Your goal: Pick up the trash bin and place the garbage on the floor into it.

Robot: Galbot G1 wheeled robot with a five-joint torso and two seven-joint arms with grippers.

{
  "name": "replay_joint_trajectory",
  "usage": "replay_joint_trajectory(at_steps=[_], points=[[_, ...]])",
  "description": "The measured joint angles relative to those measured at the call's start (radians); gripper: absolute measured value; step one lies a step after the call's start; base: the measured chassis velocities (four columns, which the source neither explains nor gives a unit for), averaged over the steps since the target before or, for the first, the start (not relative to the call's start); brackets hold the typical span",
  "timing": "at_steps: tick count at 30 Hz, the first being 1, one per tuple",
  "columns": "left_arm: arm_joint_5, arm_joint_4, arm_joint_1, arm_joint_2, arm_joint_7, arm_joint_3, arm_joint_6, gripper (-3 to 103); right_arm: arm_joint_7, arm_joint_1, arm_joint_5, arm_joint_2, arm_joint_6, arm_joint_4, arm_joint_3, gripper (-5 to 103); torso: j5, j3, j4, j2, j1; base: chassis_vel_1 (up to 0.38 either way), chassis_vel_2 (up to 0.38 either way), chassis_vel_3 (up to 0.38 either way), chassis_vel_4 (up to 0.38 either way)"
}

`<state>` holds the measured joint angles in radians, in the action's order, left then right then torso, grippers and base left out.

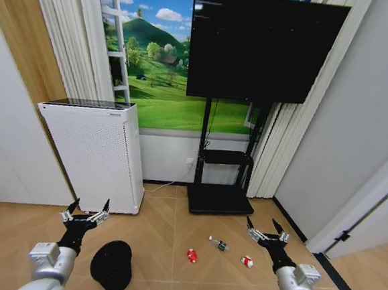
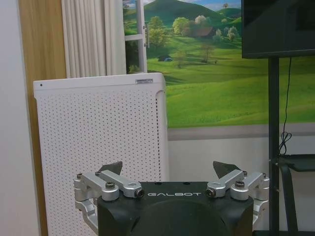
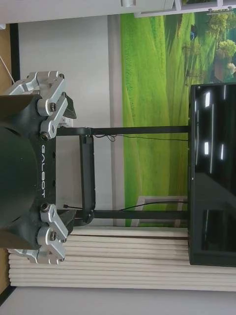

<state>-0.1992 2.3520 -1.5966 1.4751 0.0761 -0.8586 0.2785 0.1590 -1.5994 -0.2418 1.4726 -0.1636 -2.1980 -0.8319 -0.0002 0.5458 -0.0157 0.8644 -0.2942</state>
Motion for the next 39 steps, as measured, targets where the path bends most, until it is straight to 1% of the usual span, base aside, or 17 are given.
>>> replay_joint_trajectory(at_steps=[4, 7, 10, 14, 17, 18, 20, 28, 31, 39], points=[[0.002, 0.002, -0.003, -0.002, -0.007, -0.002, 0.007, 100, -0.004, 0.002, 0.0, 0.0, 0.0, 0.003, 0.0, 100, 0.0001, -0.002, -0.0001, -0.002, 0.001, 0.046, -0.051, -0.054, 0.035], [0.003, 0.004, -0.006, -0.005, -0.005, -0.004, 0.007, 100, -0.004, 0.003, 0.0, 0.0, 0.0, 0.003, 0.002, 100, 0.0003, -0.006, -0.0001, -0.011, 0.005, 0.007, -0.021, -0.007, 0.005], [0.007, 0.007, -0.006, -0.004, -0.003, -0.003, 0.008, 100, -0.005, 0.005, 0.0, 0.0, 0.0, 0.004, 0.005, 100, 0.0002, -0.016, 0.0001, -0.029, 0.012, 0.0, 0.0, 0.0, 0.0], [0.008, 0.007, -0.007, -0.004, -0.002, -0.002, 0.008, 100, -0.005, 0.005, 0.0, 0.0, -0.001, 0.004, 0.005, 100, 0.0002, -0.019, 0.0, -0.035, 0.014, 0.0, 0.0, 0.0, 0.0], [0.011, 0.008, -0.009, -0.003, 0.0, -0.002, 0.008, 100, -0.004, 0.004, -0.004, -0.004, -0.001, 0.004, 0.005, 100, 0.0002, -0.037, 0.0, -0.065, 0.027, 0.0, 0.0, 0.0, 0.0], [0.011, 0.008, -0.009, -0.003, 0.0, -0.002, 0.008, 100, -0.004, 0.004, -0.004, -0.004, -0.001, 0.004, 0.005, 100, 0.0002, -0.037, 0.0, -0.065, 0.027, 0.0, 0.0, 0.0, 0.0], [0.012, 0.009, -0.01, -0.003, 0.001, -0.002, 0.008, 100, -0.004, 0.003, -0.005, -0.004, -0.001, 0.004, 0.005, 100, 0.0002, -0.045, 0.0, -0.079, 0.033, 0.0, 0.0, 0.0, 0.0], [0.015, 0.009, -0.011, -0.003, 0.003, -0.003, 0.008, 100, -0.001, 0.002, -0.006, -0.002, 0.0, 0.007, 0.006, 100, 0.0002, -0.064, 0.0, -0.111, 0.046, 0.0, 0.0, 0.0, 0.0], [0.014, 0.009, -0.01, -0.003, 0.005, -0.005, 0.007, 100, 0.001, 0.001, -0.007, -0.002, 0.005, 0.015, 0.006, 100, 0.0002, -0.076, 0.0, -0.132, 0.055, 0.0, 0.0, 0.0, 0.0], [0.016, 0.009, -0.013, 0.0, 0.014, -0.007, 0.004, 100, 0.003, -0.001, -0.009, -0.001, 0.007, 0.017, 0.006, 100, 0.0002, -0.093, 0.0, -0.162, 0.068, 0.0, 0.0, 0.0, 0.0]])
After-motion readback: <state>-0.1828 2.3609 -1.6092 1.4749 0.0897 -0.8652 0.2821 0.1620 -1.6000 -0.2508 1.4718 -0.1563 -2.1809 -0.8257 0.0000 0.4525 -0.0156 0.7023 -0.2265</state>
